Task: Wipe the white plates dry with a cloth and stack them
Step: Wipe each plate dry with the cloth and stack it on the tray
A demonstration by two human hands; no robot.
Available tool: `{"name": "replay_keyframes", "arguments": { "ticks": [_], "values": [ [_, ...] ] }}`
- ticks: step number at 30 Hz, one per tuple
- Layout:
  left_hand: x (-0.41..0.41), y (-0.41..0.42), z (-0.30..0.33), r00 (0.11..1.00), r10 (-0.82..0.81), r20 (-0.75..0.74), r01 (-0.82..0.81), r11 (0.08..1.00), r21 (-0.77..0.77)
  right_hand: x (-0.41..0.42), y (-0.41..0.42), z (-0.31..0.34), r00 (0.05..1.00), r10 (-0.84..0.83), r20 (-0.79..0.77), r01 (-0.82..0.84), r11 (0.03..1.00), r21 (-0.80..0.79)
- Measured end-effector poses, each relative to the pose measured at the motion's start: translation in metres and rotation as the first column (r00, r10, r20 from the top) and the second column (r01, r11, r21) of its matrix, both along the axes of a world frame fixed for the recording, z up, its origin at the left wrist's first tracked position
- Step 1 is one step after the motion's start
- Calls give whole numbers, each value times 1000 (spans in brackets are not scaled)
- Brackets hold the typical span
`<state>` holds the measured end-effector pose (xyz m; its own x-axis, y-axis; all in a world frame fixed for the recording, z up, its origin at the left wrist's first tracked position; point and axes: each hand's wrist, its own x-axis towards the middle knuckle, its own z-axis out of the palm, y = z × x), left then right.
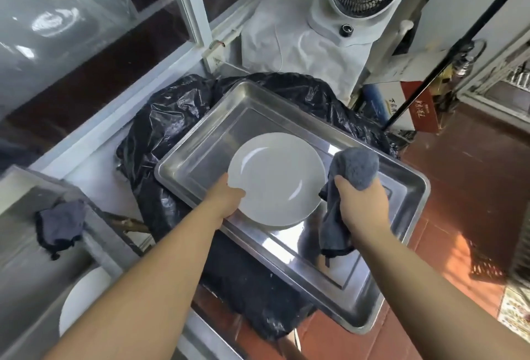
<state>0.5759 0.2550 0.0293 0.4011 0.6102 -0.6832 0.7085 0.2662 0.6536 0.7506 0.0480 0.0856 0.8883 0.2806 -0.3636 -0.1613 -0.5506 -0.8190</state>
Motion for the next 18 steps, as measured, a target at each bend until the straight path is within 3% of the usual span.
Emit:
{"name": "replay_keyframes", "arguments": {
  "ticks": [3, 9, 14, 18],
  "values": [
    [-5, -5, 2, 998, 57, 35, -53, 995, -89, -28, -2, 14, 991, 60, -118, -48, 994, 103],
    [-49, -34, 23, 995, 98, 23, -100, 991, 92, -79, 5, 27, 823, 271, -498, -44, 906, 421],
    [-122, -51, 50, 989, 146, -5, -143, 973, 183, -127, 30, 32, 733, 435, -523, -200, 872, 446],
    [-193, -70, 74, 955, 296, -25, -284, 933, 220, -177, 57, 35, 615, 535, -580, -323, 841, 434]
  ]
}}
